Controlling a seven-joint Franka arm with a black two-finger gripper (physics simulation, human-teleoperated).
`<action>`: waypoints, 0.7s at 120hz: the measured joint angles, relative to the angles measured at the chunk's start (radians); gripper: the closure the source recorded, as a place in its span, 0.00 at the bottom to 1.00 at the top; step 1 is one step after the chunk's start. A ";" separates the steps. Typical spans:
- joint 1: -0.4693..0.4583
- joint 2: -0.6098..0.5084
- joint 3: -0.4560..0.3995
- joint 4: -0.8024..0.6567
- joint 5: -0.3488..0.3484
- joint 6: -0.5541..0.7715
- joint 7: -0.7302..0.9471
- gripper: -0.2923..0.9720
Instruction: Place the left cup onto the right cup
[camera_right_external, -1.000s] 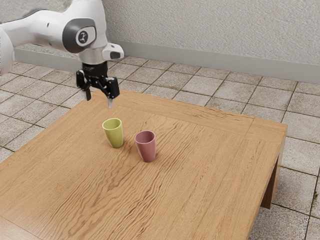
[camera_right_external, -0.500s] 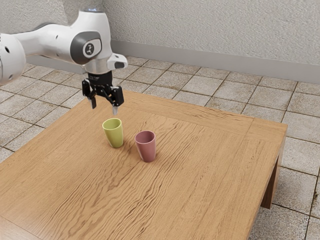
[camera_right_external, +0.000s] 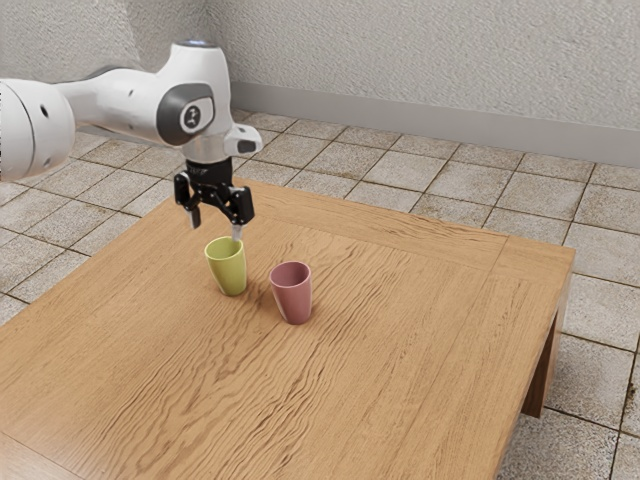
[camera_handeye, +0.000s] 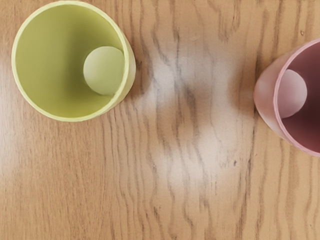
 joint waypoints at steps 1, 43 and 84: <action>0.000 0.002 0.000 0.002 0.000 0.000 0.001 0.23; 0.026 0.046 -0.008 0.030 0.001 0.008 0.027 0.23; 0.030 0.105 -0.019 0.082 0.002 0.009 0.044 0.24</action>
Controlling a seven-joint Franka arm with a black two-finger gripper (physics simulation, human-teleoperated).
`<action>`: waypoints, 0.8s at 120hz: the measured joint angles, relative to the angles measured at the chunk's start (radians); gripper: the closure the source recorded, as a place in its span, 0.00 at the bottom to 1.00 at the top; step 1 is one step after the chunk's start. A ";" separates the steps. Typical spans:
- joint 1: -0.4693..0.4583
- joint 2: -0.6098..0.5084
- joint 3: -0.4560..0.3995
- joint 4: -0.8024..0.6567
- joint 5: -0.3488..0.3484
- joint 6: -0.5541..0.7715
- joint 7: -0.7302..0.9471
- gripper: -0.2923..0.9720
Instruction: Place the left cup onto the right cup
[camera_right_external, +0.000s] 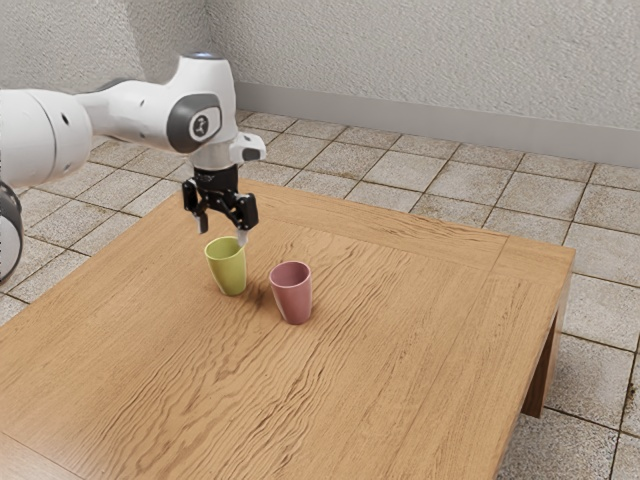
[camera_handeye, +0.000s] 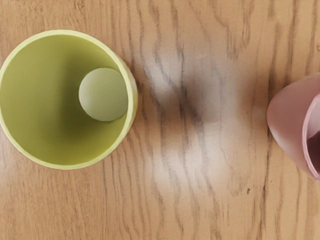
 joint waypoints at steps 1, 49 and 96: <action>0.000 0.002 0.000 0.001 0.000 0.000 0.000 0.24; 0.034 0.075 -0.030 0.069 0.014 -0.005 0.021 0.24; 0.055 0.130 -0.049 0.118 0.036 -0.010 0.038 0.24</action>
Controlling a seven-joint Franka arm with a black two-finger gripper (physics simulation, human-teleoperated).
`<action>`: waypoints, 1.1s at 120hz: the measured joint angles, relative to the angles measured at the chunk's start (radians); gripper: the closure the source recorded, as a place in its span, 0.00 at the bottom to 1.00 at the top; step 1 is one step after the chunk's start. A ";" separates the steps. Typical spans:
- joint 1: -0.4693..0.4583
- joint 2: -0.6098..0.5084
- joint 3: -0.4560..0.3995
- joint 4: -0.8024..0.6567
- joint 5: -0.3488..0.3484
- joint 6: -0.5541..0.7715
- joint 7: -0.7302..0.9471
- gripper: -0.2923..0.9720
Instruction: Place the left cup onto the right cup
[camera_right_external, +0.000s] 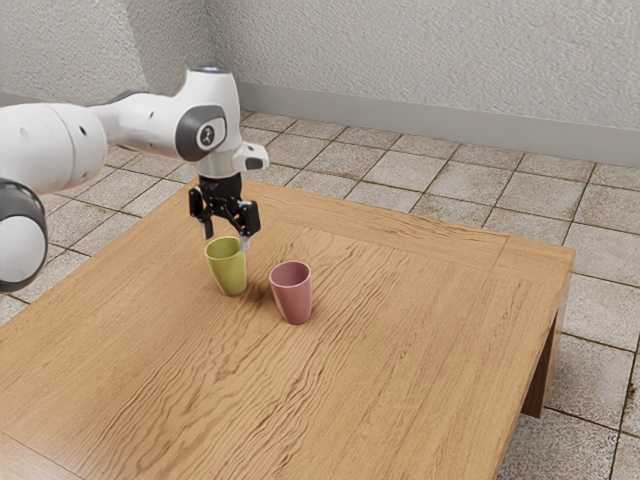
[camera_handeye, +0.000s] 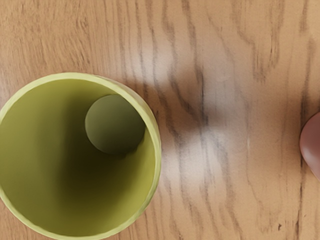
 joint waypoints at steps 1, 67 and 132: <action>0.000 0.001 -0.001 0.001 0.000 0.000 0.000 0.24; 0.004 0.063 -0.013 0.051 0.010 -0.004 0.013 0.24; 0.015 0.102 -0.031 0.074 0.029 -0.005 0.018 0.29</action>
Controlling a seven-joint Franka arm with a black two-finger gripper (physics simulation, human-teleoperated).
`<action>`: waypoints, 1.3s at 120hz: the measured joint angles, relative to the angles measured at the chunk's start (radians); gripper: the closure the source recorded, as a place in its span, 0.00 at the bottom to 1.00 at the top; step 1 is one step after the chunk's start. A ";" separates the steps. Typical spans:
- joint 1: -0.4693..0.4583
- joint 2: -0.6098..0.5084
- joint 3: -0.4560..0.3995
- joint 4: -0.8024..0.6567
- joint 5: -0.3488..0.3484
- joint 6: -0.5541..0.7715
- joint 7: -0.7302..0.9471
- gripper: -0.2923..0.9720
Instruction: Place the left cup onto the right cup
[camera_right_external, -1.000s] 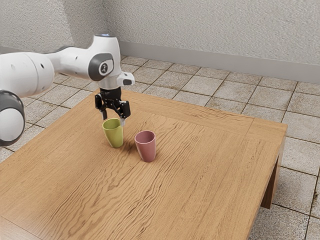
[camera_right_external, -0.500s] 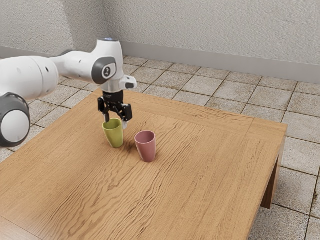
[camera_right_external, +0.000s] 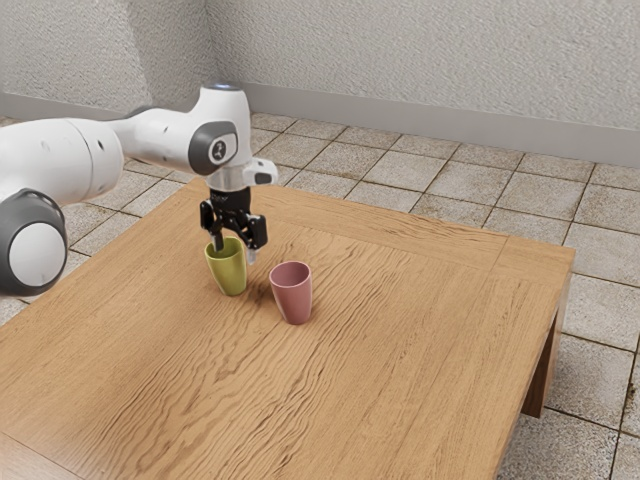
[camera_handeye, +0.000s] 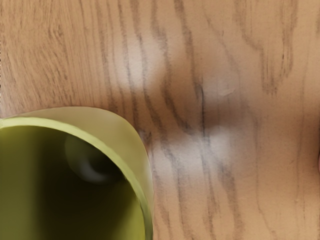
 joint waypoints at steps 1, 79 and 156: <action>0.000 0.000 0.000 0.000 0.000 0.000 0.000 0.29; 0.002 0.007 -0.002 0.000 0.000 0.003 0.001 0.45; 0.003 0.011 -0.002 0.000 0.002 0.007 0.002 0.57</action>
